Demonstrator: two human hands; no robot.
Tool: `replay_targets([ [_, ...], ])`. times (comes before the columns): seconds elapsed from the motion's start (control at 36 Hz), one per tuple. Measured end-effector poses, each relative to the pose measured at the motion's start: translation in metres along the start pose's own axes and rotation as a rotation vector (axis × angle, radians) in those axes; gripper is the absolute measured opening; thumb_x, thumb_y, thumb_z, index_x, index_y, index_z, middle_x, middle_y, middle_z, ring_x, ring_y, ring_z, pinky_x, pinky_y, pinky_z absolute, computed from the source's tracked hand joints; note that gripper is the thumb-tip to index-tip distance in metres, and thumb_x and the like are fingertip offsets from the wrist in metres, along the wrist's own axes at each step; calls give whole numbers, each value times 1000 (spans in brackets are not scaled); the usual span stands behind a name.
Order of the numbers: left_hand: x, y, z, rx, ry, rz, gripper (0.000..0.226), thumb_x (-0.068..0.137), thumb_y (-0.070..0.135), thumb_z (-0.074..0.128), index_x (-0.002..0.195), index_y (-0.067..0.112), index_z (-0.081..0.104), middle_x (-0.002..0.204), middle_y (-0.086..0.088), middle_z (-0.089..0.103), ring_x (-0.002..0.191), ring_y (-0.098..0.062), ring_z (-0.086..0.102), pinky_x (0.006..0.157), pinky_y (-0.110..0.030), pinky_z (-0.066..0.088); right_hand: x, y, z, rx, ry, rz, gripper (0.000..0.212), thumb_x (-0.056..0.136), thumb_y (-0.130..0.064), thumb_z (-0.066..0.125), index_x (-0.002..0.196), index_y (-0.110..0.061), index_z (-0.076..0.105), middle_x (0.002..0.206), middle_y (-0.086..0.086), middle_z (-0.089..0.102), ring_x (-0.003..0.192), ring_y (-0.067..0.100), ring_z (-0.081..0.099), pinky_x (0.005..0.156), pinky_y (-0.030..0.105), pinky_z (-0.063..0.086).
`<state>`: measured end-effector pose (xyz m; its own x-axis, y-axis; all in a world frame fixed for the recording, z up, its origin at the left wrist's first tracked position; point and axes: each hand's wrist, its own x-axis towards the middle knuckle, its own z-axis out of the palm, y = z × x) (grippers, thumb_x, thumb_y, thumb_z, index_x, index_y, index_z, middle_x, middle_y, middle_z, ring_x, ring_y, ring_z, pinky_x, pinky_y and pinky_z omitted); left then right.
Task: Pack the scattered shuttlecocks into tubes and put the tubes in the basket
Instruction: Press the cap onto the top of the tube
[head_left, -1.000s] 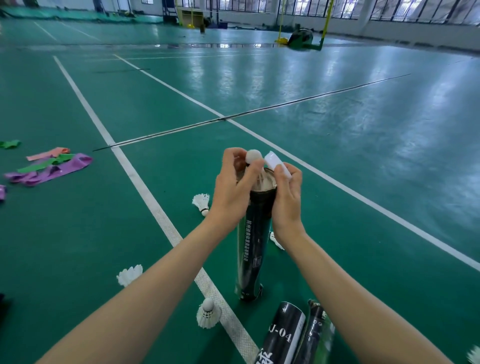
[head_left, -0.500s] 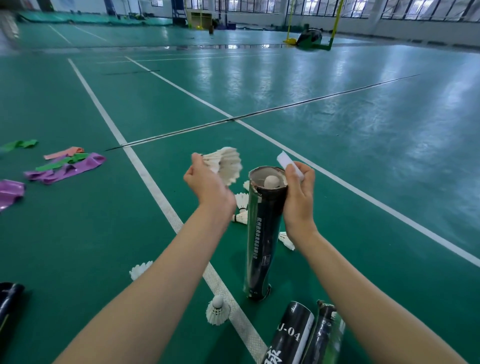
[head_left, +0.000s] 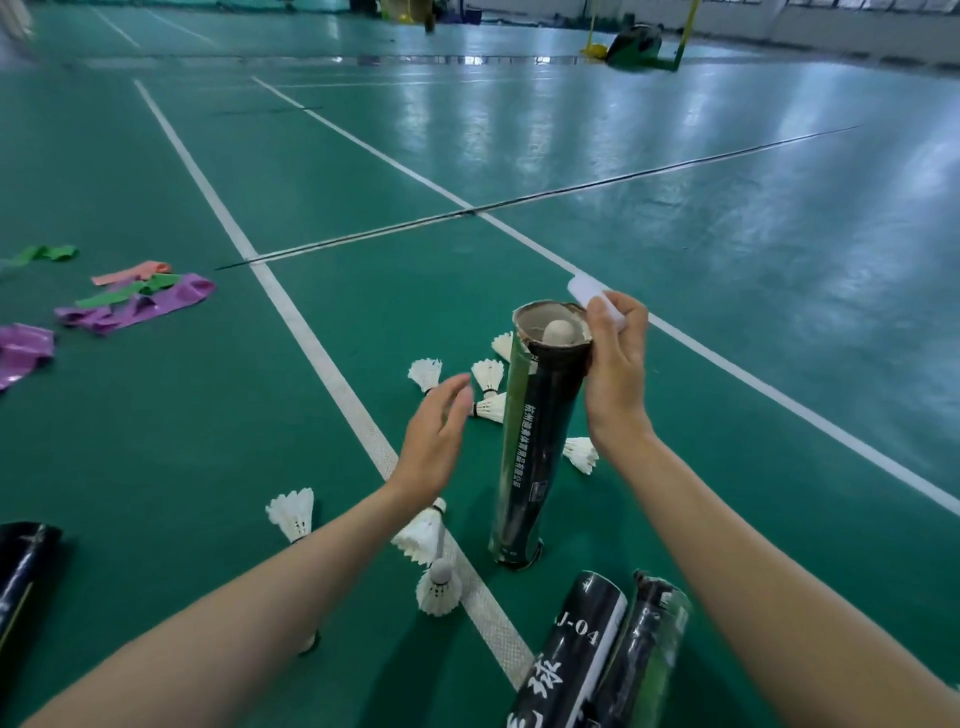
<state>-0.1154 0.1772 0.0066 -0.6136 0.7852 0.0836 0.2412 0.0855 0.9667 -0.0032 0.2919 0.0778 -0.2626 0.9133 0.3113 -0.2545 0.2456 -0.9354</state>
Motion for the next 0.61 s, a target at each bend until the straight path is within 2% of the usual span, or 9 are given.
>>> replay_targets([
  [0.06,-8,27,5,-188,-36,212,36,97,34,49,131,25,48,129,3,55,122,-5,50,104,-21,38,-1,-1,1,-9,-8,-21,4,96,-29,51,95,-27,49,102,4,52,82,7,53,73,19,45],
  [0.11,-12,41,13,-181,-105,335,51,86,40,59,133,33,40,131,4,53,123,-7,49,104,-22,39,-2,-2,1,-28,-18,-38,9,89,-35,53,95,-28,51,101,3,53,84,9,53,76,23,44],
  [0.17,-11,48,21,-138,-112,335,71,77,40,71,137,33,34,134,8,51,124,-5,49,105,-25,40,-2,-4,-1,-39,-44,-50,12,86,-34,54,96,-27,53,97,-1,56,81,7,54,74,24,44],
  [0.22,-8,52,28,-132,-70,309,81,72,36,77,140,26,33,133,8,53,123,-6,51,107,-35,41,-3,-7,-3,-78,-102,-81,15,85,-32,56,98,-24,55,99,-3,57,83,4,55,75,22,45],
  [0.28,-5,54,31,-132,-53,284,82,70,33,78,138,25,33,128,8,56,120,-6,54,105,-39,44,-3,-11,-7,-135,-195,-123,18,84,-31,57,100,-23,55,104,0,58,88,3,57,78,20,45],
  [0.36,-2,57,33,-91,-88,252,80,70,31,79,136,30,33,124,11,59,115,-6,57,101,-40,47,-2,-16,-14,-275,-296,-204,24,81,-39,57,103,-30,55,115,7,58,103,18,58,89,32,47],
  [0.42,-1,60,33,-73,-93,239,79,68,35,79,133,34,33,122,13,59,112,-4,58,98,-39,48,-1,-19,-19,-409,-346,-313,30,82,-39,55,108,-24,55,125,4,54,116,15,51,100,29,41],
  [0.5,1,63,34,-73,-98,231,80,68,34,81,131,37,32,123,12,58,112,-4,58,97,-35,49,3,-23,-23,-538,-413,-435,33,85,-36,52,112,-17,55,138,2,47,127,13,44,104,21,33],
  [0.61,4,64,37,-50,-104,229,75,75,25,81,131,32,32,122,7,57,111,-10,57,93,-34,49,8,-24,-27,-651,-468,-586,33,89,-34,53,108,-7,60,136,4,53,128,18,47,106,30,37],
])
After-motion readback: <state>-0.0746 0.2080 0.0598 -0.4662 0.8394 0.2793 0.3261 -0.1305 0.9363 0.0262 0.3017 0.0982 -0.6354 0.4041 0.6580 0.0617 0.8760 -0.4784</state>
